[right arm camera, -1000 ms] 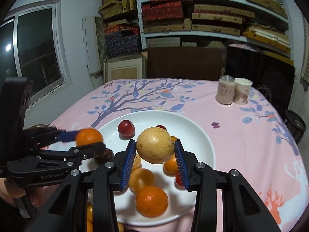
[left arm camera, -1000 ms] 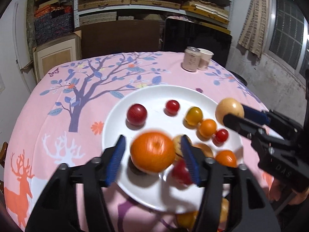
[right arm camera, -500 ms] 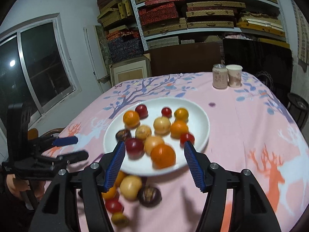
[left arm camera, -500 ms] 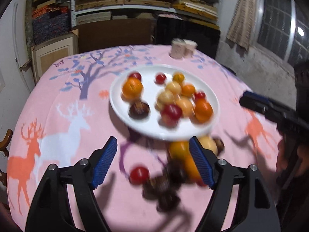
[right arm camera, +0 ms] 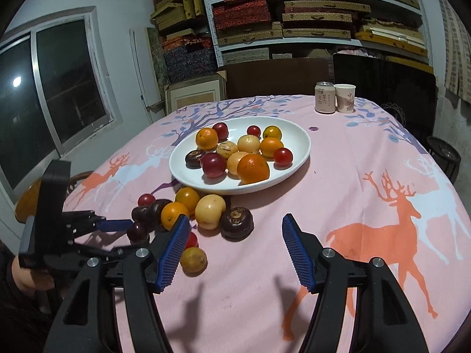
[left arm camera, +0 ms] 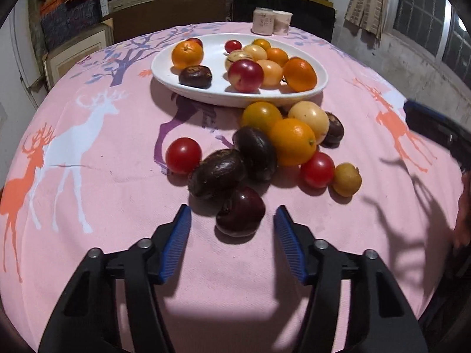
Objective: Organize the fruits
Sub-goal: 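Withdraw both open tools from the plate toward the fruit pile, then grasp a dark red plum with the left tool while the right tool grasps a small yellow-green citrus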
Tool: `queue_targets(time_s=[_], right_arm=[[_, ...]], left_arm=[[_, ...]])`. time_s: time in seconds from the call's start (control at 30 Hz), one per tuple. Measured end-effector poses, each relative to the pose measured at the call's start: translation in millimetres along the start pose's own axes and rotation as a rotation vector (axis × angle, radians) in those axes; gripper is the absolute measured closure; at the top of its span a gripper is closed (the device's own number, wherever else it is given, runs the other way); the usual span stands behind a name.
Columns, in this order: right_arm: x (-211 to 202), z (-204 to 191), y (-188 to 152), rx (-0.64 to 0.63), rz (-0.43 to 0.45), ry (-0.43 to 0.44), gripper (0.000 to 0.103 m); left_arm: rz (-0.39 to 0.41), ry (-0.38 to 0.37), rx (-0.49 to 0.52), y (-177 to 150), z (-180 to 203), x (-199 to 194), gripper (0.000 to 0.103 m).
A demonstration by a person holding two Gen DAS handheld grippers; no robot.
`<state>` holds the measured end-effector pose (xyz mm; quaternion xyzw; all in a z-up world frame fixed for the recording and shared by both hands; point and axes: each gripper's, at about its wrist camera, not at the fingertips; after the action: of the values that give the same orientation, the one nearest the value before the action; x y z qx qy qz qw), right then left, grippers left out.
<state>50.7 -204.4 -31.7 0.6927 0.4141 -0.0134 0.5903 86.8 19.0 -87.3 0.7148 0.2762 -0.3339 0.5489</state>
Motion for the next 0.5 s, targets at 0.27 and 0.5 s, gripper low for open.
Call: queue_targets(time_s=[0.27,0.5], right_arm=[[18.5,-9.3,-11.0,-0.043,-0.116,0.02,0.037],[46.0,-14.4,-21.8,-0.023,-0.232,0.069,0.037]], left_arm=[[0.098,-0.088,-0.022,-9.0,1.7,-25.1,0.073],[0.089,-0.104,-0.021,-10.6,7.8,-25.8,0.073]])
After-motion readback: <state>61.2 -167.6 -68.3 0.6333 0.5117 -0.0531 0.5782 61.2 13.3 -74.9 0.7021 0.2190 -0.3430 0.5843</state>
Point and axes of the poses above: each gripper's, at about its wrist camera, not at the fingertips, and x roughly the way its jaws point, z to its right, y to its top, and after that the axes turned 15 degrees about y, right-handed
